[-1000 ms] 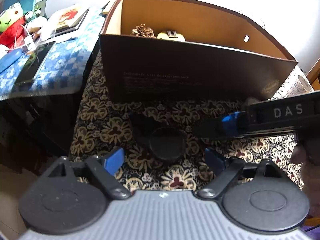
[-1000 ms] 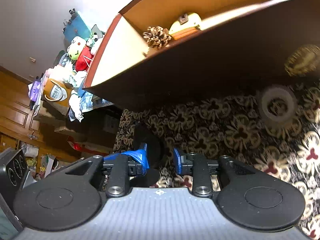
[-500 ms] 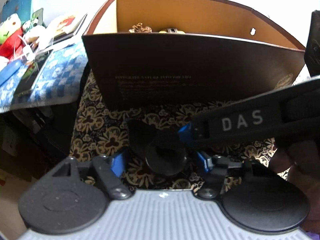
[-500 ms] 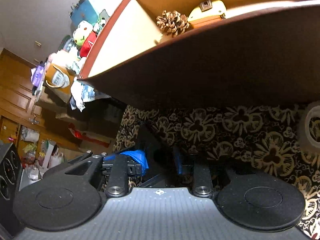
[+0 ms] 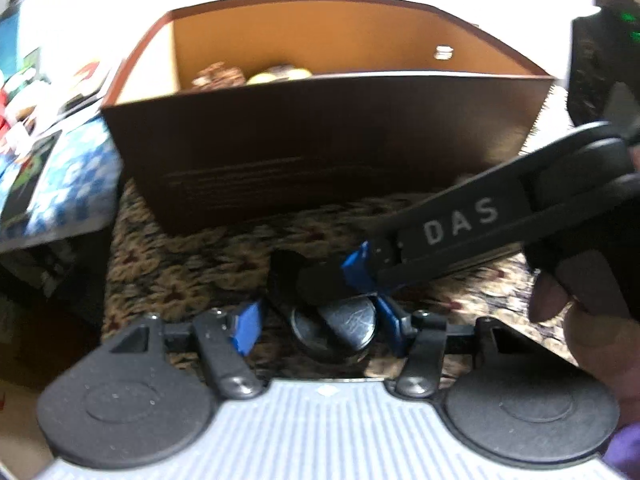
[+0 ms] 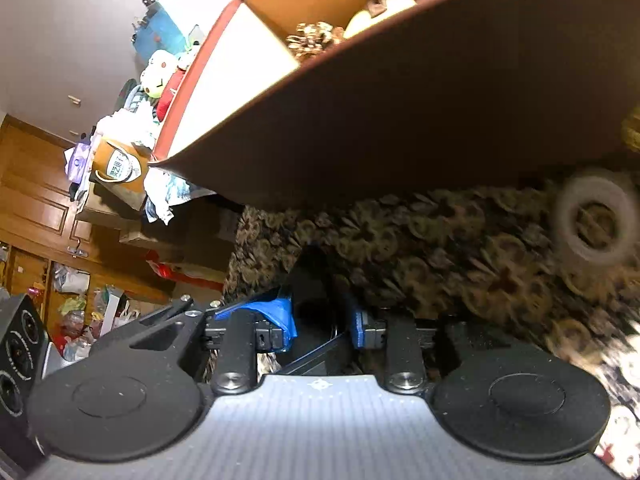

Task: Organize rigid objects
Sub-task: 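Move the right gripper toward the black pocket knife beside the box, then close the right gripper on the black pocket knife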

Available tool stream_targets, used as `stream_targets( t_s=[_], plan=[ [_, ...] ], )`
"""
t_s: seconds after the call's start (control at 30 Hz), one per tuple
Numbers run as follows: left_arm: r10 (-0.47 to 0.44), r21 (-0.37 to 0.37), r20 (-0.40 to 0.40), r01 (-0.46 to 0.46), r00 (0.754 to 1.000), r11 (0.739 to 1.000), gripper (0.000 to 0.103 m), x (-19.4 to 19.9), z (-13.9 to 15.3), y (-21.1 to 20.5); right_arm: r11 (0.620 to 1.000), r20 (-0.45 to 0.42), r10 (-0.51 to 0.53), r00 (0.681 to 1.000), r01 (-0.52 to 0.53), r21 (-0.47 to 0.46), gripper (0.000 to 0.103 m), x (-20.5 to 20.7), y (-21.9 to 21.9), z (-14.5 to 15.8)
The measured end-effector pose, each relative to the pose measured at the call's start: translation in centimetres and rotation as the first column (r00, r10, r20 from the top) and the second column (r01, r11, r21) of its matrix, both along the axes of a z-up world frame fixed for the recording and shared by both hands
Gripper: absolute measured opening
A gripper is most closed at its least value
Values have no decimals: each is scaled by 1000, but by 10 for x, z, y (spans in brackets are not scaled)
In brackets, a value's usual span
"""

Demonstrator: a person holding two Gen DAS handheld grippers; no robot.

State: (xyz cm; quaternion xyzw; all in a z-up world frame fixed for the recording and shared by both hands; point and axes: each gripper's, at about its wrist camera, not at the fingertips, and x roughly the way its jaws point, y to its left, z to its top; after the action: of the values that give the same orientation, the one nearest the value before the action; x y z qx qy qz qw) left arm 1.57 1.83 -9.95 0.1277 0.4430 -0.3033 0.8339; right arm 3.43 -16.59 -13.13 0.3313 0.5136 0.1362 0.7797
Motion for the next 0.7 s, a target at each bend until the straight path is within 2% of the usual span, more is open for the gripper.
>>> stream_targets(
  t_s=[0.23, 0.3, 0.33, 0.37, 0.47, 0.7],
  plan=[
    [-189, -12, -14, 189, 982, 982, 55, -19, 7, -31, 996, -51, -88, 995, 88, 8, 11, -37, -33, 8],
    [-252, -20, 6, 252, 968, 968, 48, -27, 13, -41, 993, -52, -121, 991, 121, 0, 11, -47, -42, 14],
    [-283, -32, 2, 283, 959, 958, 39, -28, 16, -45, 991, -45, -136, 990, 135, -8, 11, -53, -46, 18],
    [-310, -49, -6, 309, 951, 950, 38, -29, 21, -50, 988, -37, -152, 988, 152, -12, 11, -58, -50, 23],
    [-371, -66, 15, 371, 929, 926, 37, -33, 30, -66, 977, -8, -212, 977, 211, -22, 10, -71, -64, 36],
    [-446, -65, 44, 448, 894, 892, 37, -39, 28, -90, 952, 32, -304, 952, 305, -34, 9, -88, -84, 41]
  ],
)
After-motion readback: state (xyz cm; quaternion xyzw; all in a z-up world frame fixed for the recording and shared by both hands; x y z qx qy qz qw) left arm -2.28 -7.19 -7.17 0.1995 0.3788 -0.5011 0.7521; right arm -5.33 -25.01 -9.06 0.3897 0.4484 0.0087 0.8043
